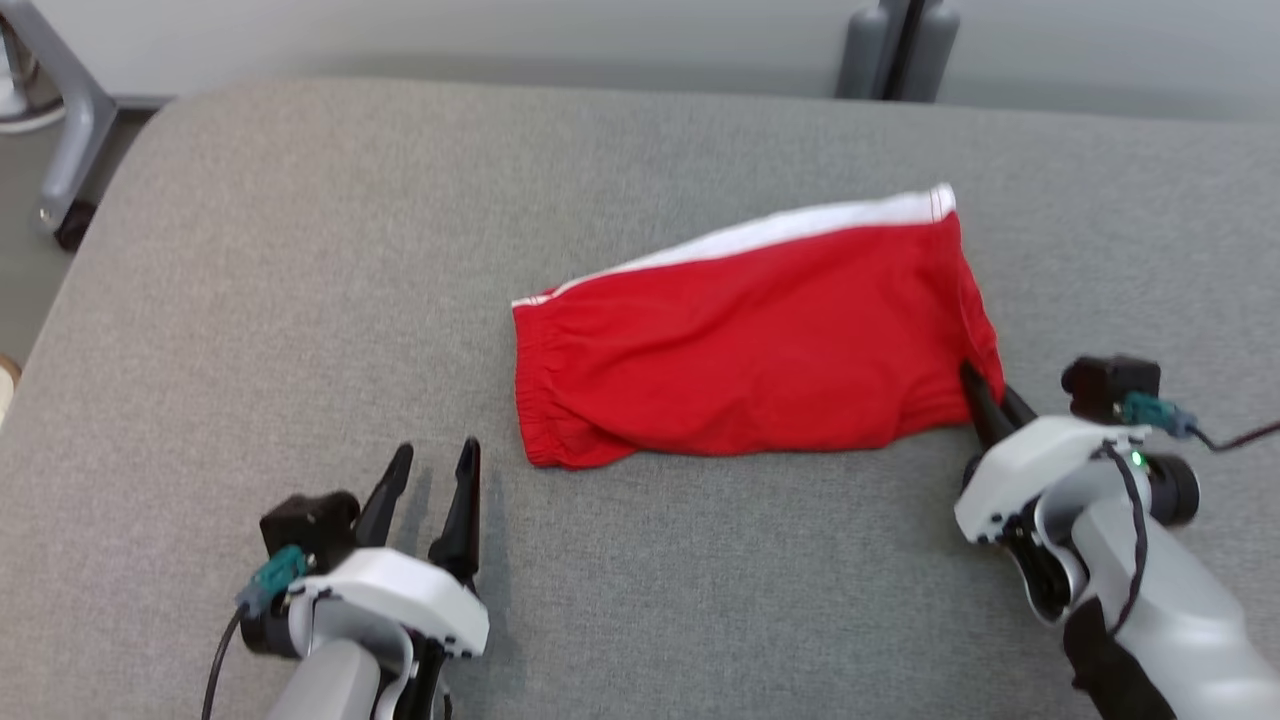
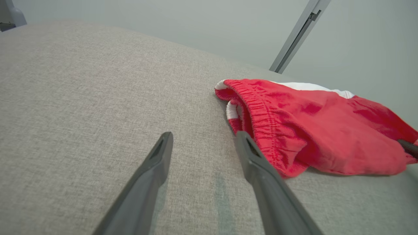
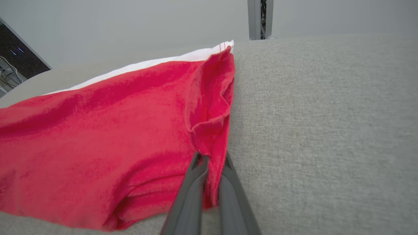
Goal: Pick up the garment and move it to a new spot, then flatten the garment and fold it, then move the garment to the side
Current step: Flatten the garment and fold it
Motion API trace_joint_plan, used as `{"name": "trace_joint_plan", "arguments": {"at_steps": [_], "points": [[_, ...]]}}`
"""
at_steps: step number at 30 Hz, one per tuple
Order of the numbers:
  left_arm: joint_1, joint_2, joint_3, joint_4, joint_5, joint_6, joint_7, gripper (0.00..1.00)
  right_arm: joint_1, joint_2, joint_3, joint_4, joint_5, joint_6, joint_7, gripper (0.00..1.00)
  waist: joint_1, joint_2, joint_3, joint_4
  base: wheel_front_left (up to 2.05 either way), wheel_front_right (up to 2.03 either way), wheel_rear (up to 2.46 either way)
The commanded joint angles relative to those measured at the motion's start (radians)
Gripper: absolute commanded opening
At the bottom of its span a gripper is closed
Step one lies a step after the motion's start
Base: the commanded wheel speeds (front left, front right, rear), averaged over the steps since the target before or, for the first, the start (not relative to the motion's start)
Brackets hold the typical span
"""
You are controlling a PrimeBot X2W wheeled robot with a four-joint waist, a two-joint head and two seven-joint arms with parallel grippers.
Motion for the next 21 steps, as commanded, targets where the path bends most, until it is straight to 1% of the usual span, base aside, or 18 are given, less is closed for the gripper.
{"name": "trace_joint_plan", "arguments": {"at_steps": [1,6,12,17,21], "points": [[0.015,0.004,0.004,0.002,0.006,-0.002,-0.001,1.0,0.022,-0.009,-0.008,-0.006,0.008,0.0,-0.007,0.0,0.0,0.0,-0.042,-0.017,0.0,0.0,0.0],[0.08,0.004,0.027,0.005,0.032,-0.007,-0.001,1.0,0.138,-0.012,-0.07,-0.069,0.031,0.0,-0.007,0.0,0.0,0.0,-0.106,-0.035,0.0,0.0,0.0],[0.141,0.004,0.044,0.002,0.046,-0.013,-0.001,1.0,0.242,-0.027,-0.127,-0.119,-0.001,0.0,-0.007,0.0,0.0,0.0,-0.143,-0.048,0.0,0.0,0.0],[0.154,0.004,0.03,0.002,0.044,-0.013,-0.001,1.0,0.228,-0.042,-0.166,-0.136,-0.064,0.0,-0.008,0.0,0.0,0.0,-0.142,-0.038,0.0,0.0,0.0],[0.135,0.005,0.02,0.002,0.035,-0.012,-0.001,1.0,0.177,-0.016,-0.149,-0.177,-0.116,0.0,-0.007,0.0,0.0,0.0,-0.135,-0.018,0.0,0.0,0.0]]}}
